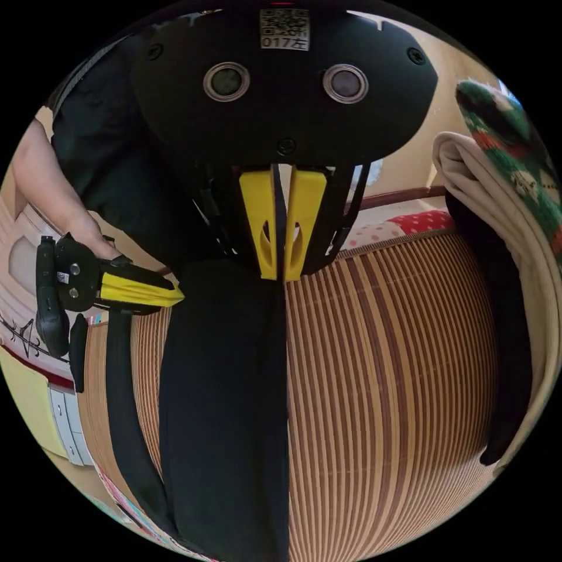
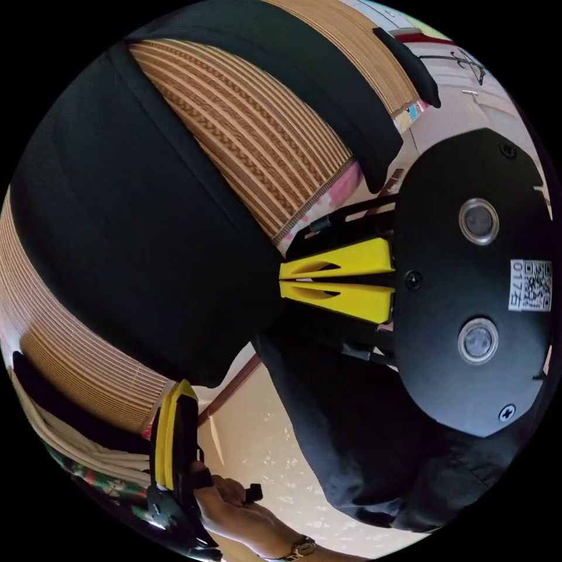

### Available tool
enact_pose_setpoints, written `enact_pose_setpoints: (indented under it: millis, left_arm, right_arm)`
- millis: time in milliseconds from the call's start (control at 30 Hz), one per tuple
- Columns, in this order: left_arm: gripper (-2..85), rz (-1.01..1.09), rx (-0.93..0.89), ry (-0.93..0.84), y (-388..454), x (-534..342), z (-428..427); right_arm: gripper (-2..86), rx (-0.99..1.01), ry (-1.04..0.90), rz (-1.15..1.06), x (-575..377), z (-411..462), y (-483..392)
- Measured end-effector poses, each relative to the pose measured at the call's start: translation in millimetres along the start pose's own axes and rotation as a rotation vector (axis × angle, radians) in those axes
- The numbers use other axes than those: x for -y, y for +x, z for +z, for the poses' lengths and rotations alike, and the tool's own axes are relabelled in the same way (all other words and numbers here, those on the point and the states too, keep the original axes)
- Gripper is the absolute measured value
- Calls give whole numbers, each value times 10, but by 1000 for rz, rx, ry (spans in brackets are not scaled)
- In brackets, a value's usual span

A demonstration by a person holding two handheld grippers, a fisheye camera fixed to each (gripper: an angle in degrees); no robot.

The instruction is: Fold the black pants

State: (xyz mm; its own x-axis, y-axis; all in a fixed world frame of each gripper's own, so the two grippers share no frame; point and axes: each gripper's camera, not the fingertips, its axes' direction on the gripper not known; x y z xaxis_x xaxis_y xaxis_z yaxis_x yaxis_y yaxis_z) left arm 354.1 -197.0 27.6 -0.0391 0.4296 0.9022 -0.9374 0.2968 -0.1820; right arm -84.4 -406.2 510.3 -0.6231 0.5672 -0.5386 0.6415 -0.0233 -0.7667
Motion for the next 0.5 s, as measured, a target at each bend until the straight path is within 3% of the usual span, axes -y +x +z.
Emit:
enact_pose_setpoints:
  millis: [133, 300, 400, 500]
  left_arm:
    - [-1, -127, -65, -32, -259, -518, 66]
    - [0, -266, -171, 52, -691, -1173, 15]
    - [0, -324, -184, 51, -856, -1440, 9]
    - [-2, -325, -220, 61, -856, -1562, -23]
  right_arm:
    - [28, 102, 195, 169, -878, -259, 545]
    - [86, 147, 315, 680, -2453, -234, 2084]
    - [119, 280, 297, 750, -3063, 75, 2644]
    - [127, 489, 215, 649, -3295, 541, 2860]
